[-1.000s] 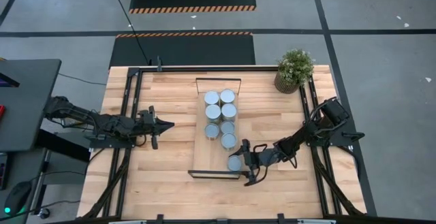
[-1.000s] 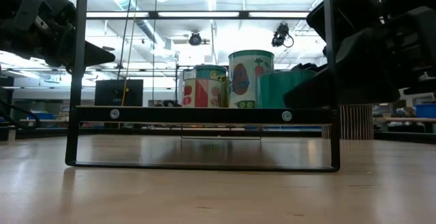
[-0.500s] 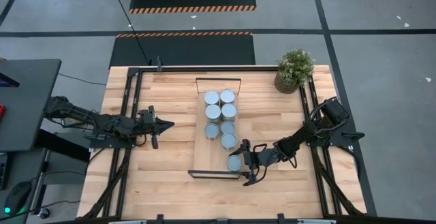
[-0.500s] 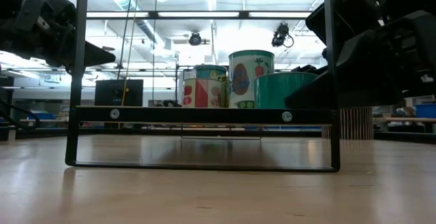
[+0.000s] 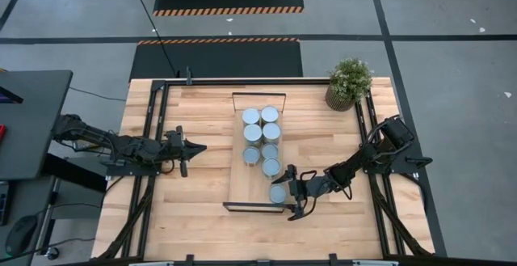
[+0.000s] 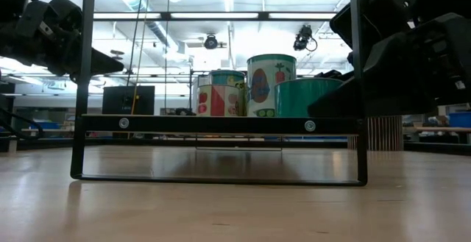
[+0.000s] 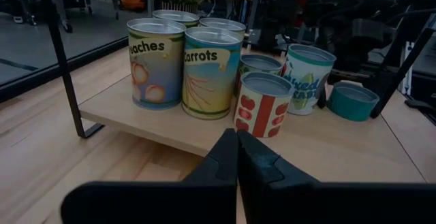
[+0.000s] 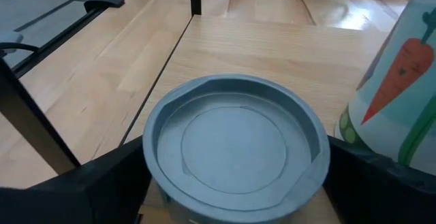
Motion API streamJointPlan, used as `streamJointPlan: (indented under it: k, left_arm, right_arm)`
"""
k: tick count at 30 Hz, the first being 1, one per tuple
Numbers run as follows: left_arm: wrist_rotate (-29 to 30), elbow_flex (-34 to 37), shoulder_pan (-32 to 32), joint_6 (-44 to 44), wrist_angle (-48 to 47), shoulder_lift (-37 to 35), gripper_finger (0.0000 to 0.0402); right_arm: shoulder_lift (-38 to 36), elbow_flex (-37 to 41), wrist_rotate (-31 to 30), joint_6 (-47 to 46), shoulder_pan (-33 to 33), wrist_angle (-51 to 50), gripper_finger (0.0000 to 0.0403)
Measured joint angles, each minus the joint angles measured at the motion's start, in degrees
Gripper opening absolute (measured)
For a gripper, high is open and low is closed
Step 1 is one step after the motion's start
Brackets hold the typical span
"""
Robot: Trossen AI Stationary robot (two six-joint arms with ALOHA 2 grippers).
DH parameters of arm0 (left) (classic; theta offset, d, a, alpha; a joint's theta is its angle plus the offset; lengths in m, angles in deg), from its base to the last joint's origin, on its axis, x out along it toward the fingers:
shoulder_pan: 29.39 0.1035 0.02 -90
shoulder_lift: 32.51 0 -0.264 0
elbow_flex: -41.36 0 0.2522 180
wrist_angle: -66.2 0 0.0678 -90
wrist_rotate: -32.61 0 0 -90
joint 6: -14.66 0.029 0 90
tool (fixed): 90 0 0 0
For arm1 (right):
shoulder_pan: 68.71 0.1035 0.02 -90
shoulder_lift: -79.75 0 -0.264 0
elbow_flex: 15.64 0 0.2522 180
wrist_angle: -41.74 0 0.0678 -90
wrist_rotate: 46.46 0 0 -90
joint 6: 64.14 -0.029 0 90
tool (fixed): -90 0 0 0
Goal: Pick and place cans onto a shelf
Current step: Put the canned tuna on the shelf
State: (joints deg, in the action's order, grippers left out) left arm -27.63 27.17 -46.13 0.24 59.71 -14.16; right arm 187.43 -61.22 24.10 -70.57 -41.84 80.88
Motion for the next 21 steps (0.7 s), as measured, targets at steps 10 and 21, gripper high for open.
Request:
streamJointPlan:
  k: [10,21]
  left_arm:
    - [0.00,0.00,0.00,-0.26,-0.42,0.02,0.0005]
    - [0.00,0.00,0.04,-0.88,-1.33,0.00,0.0005]
  right_arm:
    - [-2.06,0.07,-0.46,0.17,0.37,-3.56,0.0400]
    - [-3.88,0.24,-0.47,0.93,0.37,-4.82,0.0400]
